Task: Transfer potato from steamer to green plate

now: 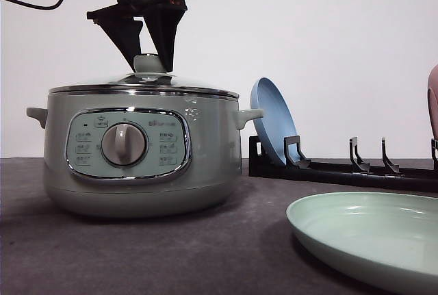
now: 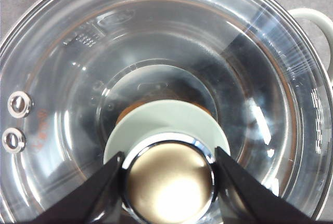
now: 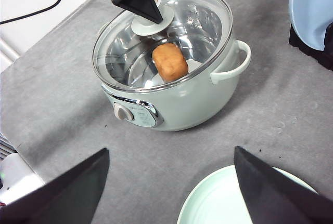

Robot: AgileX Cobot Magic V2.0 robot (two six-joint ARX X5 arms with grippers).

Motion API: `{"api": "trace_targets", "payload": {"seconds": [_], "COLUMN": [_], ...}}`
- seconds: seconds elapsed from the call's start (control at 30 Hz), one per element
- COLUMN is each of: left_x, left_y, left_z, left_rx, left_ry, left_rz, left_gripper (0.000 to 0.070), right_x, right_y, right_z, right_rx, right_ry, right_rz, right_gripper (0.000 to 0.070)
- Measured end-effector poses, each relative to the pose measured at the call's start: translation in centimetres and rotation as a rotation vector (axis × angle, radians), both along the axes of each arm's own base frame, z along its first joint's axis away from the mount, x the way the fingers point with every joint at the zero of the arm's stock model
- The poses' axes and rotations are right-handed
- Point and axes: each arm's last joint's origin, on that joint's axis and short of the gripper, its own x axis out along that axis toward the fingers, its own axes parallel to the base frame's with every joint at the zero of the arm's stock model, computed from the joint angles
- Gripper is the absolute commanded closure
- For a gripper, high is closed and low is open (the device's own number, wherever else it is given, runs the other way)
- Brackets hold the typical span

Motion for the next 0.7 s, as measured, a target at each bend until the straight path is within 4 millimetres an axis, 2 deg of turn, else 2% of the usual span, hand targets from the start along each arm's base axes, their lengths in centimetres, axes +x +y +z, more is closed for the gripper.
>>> {"api": "trace_targets", "payload": {"seconds": [0.2, 0.43, 0.7], "left_x": [0.0, -0.7, -2.1], "left_y": [0.1, 0.4, 1.3], "left_z": [0.8, 5.6, 7.9], "left_rx": [0.0, -0.099, -0.108], "left_ry": [0.007, -0.141, -0.214], "left_rz": [0.007, 0.025, 0.048], "left_gripper": [0.07, 0.07, 0.07], "right_x": [0.0, 0.0, 0.0], "right_y": [0.0, 0.0, 0.0], "right_z": [0.0, 0.0, 0.0], "right_rx": [0.0, 0.0, -0.003], "right_ry": [0.0, 0.0, 0.004], "right_rz": [0.0, 0.0, -0.001], "right_gripper": [0.0234, 0.0234, 0.0234]}}
